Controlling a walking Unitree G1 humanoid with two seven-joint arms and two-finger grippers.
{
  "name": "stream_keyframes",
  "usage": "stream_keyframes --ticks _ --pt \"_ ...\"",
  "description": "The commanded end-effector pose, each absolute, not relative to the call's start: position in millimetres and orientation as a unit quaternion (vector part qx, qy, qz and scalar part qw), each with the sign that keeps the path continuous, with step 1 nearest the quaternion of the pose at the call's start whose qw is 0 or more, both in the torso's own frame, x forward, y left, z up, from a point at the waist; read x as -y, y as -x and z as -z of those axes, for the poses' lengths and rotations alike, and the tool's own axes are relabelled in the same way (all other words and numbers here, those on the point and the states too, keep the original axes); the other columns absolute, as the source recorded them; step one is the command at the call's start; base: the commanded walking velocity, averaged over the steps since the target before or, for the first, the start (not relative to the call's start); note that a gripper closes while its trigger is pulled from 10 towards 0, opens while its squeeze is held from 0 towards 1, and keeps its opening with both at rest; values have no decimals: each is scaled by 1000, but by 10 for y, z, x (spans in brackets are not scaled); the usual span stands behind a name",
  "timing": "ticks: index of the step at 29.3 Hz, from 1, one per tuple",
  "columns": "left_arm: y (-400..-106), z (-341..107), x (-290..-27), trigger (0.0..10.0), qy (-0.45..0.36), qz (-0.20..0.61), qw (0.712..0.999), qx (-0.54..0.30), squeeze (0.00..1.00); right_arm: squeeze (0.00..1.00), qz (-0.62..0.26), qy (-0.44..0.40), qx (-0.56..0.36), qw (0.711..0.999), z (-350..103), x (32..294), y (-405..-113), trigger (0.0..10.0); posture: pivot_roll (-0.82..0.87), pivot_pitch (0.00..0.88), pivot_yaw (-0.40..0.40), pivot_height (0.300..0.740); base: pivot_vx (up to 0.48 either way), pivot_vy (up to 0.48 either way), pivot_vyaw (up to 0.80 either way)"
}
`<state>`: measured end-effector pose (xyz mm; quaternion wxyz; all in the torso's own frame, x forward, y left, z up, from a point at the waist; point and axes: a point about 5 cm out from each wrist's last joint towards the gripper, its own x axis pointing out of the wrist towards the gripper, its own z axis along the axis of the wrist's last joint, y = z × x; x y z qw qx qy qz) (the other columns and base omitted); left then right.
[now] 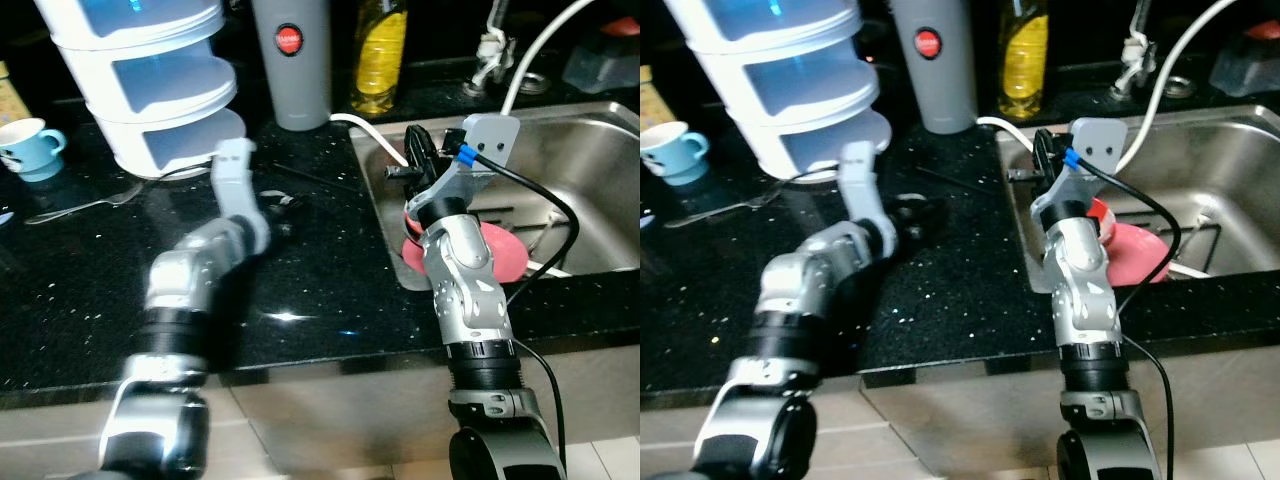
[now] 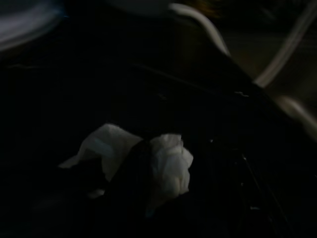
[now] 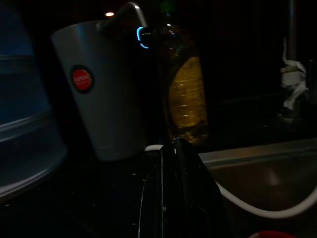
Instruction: Kitchen organization
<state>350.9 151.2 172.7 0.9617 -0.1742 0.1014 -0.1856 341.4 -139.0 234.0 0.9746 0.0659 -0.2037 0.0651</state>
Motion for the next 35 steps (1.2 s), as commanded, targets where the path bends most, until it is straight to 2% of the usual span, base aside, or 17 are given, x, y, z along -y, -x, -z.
stream_keyframes --ticks 1,5,6,7,8,9,13,16,17,21,24,25,31,32,33,34,35 --pt "-3442 -1704 -1768 10000 178 144 970 -86 0 0 -72 -69 201 975 -2334 1346 -3407 10000 5 0 66 740 0 0 0" --pt "-3382 -1785 -1954 10000 180 105 977 -49 0 0 -81 -70 200 974 -2345 1310 -3425 10000 25 0 53 740 0 0 0" --pt "-3342 -1750 -2139 10000 174 46 981 -66 0 0 -87 -71 200 973 -2354 1287 -3440 10000 33 0 48 740 0 0 0" --pt "-3342 -1750 -2139 10000 174 46 981 -66 0 0 -87 -71 200 973 -2354 1287 -3440 10000 33 0 48 740 0 0 0" --pt "-3280 -1622 -2414 10000 162 -65 979 -106 0 0 -91 -72 200 973 -2357 1271 -3449 10000 43 0 44 740 0 0 0" --pt "-3280 -1622 -2414 10000 162 -65 979 -106 0 0 -91 -72 200 973 -2357 1271 -3449 10000 43 0 44 740 0 0 0" --pt "-3074 -1516 -2836 10000 130 -206 962 -124 0 0 -95 -72 197 973 -2345 1255 -3450 10000 49 0 41 740 0 0 0" --pt "-2890 -1724 -3287 10000 -22 -325 943 -67 0 0 -98 -73 194 973 -2330 1242 -3446 10000 53 0 40 740 0 0 0" --pt "-2824 -2017 -3427 10000 -118 -352 929 16 0 0 -98 -73 194 973 -2325 1239 -3445 10000 53 0 41 740 0 0 0" --pt "-2780 -2300 -3452 10000 -179 -358 913 80 0 0 -99 -73 194 973 -2324 1239 -3446 10000 54 0 41 740 0 0 0" --pt "-2767 -2386 -3452 10000 -196 -361 906 101 0 0 -99 -73 194 973 -2324 1241 -3446 10000 52 0 42 740 0 0 0" --pt "-2769 -2415 -3454 10000 -192 -360 906 109 1000 0 -99 -73 193 973 -2322 1244 -3446 10000 52 0 42 740 0 0 0" --pt "-2984 -2349 -3376 10000 -131 -305 940 80 1000 0 -99 -73 193 973 -2327 1248 -3454 10000 48 0 39 740 0 0 0" --pt "-3078 -2333 -3323 10000 -108 -274 953 70 412 0 -98 -73 193 973 -2332 1251 -3459 10000 48 2 38 740 0 0 0" --pt "-3078 -2333 -3323 10000 -108 -274 953 70 412 0 -98 -73 193 973 -2332 1251 -3459 10000 48 2 38 740 0 0 0" --pt "-3215 -2319 -3252 10000 -60 -236 969 51 0 0 -98 -72 194 973 -2338 1253 -3463 10000 44 4 38 740 0 0 0" --pt "-3215 -2319 -3252 10000 -60 -236 969 51 0 0 -98 -72 194 973 -2338 1253 -3463 10000 44 4 38 740 0 0 0"
